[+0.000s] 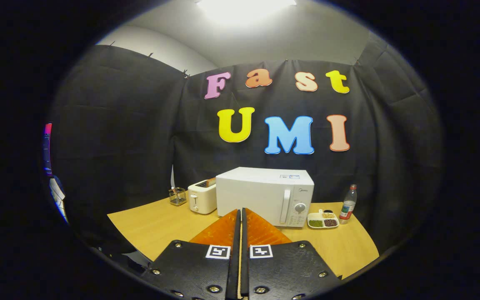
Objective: Open the microwave, put the food inside, and close the microwave door.
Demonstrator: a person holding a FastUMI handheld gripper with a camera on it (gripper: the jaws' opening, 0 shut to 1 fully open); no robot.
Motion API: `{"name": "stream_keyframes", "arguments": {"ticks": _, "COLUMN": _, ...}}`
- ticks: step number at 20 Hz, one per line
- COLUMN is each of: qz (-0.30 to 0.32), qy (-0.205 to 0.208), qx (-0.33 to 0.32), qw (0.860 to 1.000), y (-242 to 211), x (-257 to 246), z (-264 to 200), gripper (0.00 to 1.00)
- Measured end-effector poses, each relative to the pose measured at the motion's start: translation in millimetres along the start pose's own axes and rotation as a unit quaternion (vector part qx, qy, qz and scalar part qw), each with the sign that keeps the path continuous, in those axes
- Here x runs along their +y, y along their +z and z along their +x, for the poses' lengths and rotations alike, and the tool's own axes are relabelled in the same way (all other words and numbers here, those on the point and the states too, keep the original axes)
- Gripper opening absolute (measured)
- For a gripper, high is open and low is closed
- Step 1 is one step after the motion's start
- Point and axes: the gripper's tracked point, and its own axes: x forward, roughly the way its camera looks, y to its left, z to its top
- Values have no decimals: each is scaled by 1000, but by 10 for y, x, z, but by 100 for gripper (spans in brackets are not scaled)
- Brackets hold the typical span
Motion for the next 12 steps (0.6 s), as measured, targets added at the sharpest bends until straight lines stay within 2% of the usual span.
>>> {"name": "stream_keyframes", "arguments": {"ticks": 1, "qz": -1, "qy": -8, "qx": -8, "qw": 1000, "y": 43, "x": -13, "z": -49, "gripper": 3}}
{"name": "stream_keyframes", "arguments": {"ticks": 2, "qz": 4, "qy": -16, "qx": -18, "qw": 1000, "y": 97, "x": -47, "z": -97, "gripper": 8}}
{"name": "stream_keyframes", "arguments": {"ticks": 3, "qz": 11, "qy": -21, "qx": -28, "qw": 999, "y": 167, "x": -41, "z": -115, "gripper": 21}}
{"name": "stream_keyframes", "arguments": {"ticks": 6, "qz": 27, "qy": -28, "qx": -29, "qw": 999, "y": 145, "x": -18, "z": -119, "gripper": 95}}
{"name": "stream_keyframes", "arguments": {"ticks": 9, "qz": 31, "qy": -12, "qx": 0, "qw": 999, "y": 15, "x": 71, "z": -129, "gripper": 97}}
{"name": "stream_keyframes", "arguments": {"ticks": 12, "qz": 5, "qy": -33, "qx": -15, "qw": 999, "y": 102, "x": -4, "z": -162, "gripper": 97}}
